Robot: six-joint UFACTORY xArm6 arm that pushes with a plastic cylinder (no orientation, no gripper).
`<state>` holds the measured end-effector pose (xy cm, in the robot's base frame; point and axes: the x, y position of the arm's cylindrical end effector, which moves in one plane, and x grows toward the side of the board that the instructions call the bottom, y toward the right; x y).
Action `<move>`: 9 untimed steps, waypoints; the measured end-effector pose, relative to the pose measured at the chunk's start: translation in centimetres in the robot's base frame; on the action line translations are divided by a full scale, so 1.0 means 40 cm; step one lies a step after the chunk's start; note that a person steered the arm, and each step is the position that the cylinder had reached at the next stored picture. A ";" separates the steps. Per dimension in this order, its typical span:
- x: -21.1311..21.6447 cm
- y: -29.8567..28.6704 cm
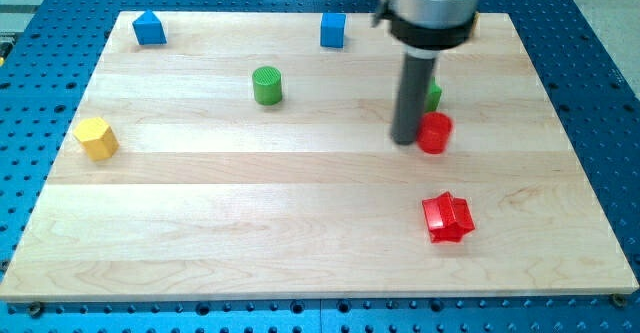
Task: Place the green star to the bottom left of the board
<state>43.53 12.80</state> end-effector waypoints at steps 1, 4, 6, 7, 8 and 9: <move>0.000 0.124; 0.034 -0.114; 0.027 -0.134; 0.027 -0.136; 0.010 -0.141; -0.066 -0.161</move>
<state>40.91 6.37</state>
